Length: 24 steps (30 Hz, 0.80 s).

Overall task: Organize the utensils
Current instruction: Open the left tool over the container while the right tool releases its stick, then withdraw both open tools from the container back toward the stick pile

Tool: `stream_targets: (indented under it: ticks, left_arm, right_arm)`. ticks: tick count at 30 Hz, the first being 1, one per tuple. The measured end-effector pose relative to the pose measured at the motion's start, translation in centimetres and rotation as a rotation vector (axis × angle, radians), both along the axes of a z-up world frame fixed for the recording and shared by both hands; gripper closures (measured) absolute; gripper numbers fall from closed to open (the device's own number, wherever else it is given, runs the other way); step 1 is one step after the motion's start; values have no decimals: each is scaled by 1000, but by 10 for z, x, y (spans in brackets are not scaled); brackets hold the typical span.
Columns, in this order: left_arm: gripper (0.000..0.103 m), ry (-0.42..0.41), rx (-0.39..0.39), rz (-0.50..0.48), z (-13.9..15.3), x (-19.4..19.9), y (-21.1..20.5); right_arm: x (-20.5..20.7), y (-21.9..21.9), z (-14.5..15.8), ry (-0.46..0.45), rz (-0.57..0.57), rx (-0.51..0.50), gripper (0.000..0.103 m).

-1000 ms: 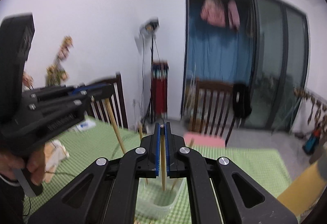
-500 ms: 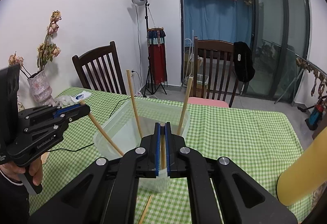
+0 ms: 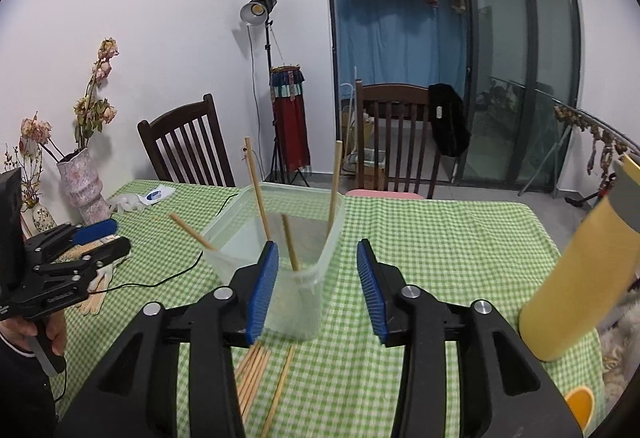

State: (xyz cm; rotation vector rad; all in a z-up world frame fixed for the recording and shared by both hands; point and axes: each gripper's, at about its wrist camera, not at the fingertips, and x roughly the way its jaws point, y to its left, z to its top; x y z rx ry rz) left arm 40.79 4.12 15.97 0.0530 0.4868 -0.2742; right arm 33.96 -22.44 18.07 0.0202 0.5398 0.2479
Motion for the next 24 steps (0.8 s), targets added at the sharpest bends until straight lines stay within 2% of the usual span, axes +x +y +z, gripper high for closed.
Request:
stream_targets:
  ticks: [1, 5, 9, 13, 20, 24]
  left_arm:
    - [41, -14, 2, 8, 1, -11, 1]
    - [39, -26, -25, 4, -2, -52, 6]
    - [35, -21, -23, 15, -17, -89, 12]
    - [25, -43, -10, 53, -34, -127, 13]
    - [13, -81, -13, 99, -57, -178, 10]
    - [11, -86, -10, 122, -70, -197, 9]
  right_arm:
    - [-7, -2, 0, -3, -7, 4, 60]
    - [-37, -5, -3, -22, -30, 4, 54]
    - [-68, -6, -13, -36, -46, -19, 50]
    - [-94, -6, -28, -32, -61, -39, 45]
    - [-134, -9, -56, -43, -86, -27, 37]
    - [-154, -10, -71, -50, -98, -15, 35]
